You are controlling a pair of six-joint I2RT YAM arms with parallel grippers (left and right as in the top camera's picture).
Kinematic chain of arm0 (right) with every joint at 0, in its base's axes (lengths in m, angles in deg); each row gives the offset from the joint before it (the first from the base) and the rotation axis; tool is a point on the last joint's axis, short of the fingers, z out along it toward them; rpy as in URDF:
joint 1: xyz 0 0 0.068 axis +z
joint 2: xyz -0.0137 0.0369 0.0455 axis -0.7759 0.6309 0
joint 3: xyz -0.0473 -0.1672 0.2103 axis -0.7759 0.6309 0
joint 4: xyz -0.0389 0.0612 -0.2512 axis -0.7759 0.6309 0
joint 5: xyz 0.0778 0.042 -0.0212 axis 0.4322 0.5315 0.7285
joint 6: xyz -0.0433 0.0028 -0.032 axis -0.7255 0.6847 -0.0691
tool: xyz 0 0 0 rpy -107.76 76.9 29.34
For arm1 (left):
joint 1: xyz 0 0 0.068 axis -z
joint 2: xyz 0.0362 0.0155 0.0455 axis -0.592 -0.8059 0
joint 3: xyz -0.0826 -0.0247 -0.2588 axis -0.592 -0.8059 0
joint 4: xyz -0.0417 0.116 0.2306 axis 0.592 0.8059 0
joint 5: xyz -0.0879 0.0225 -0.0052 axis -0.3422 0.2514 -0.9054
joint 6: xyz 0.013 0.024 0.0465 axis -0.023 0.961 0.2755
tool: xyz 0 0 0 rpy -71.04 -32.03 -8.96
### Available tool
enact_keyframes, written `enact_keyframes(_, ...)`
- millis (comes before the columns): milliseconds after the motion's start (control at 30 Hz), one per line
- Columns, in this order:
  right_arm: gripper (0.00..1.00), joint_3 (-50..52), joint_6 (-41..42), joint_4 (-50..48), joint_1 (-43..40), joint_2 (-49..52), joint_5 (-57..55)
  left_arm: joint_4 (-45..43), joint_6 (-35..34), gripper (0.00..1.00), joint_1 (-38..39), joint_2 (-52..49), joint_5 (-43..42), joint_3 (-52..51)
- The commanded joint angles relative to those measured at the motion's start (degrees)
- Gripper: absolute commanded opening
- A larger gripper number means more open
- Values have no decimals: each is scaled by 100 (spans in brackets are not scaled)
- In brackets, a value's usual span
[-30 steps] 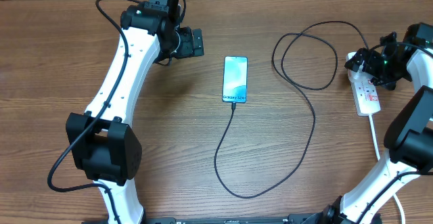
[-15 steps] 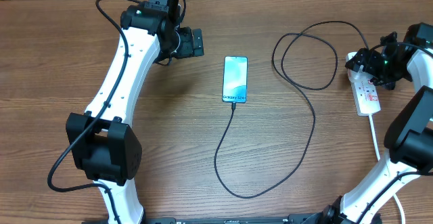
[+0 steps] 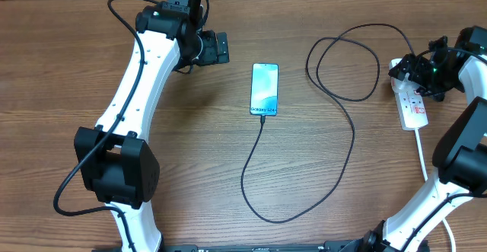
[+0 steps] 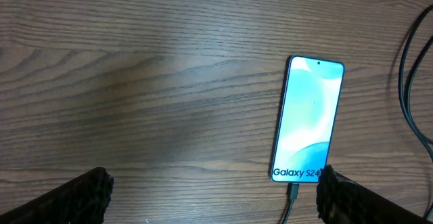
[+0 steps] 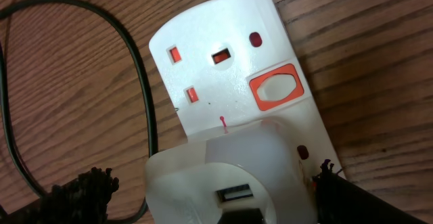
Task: Plug charger to phone and switch on socket
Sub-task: 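Hold the right gripper pressed on the orange switch until it lights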
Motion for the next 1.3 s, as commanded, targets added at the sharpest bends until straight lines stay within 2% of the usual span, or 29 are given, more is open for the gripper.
enact_keyframes(0,96,225,170,133,114,59,498,11,131,100,-24,136,76,114)
enact_keyframes(1267,96,442,195,133,249,61,579,11,129,100,-24,136,74,114)
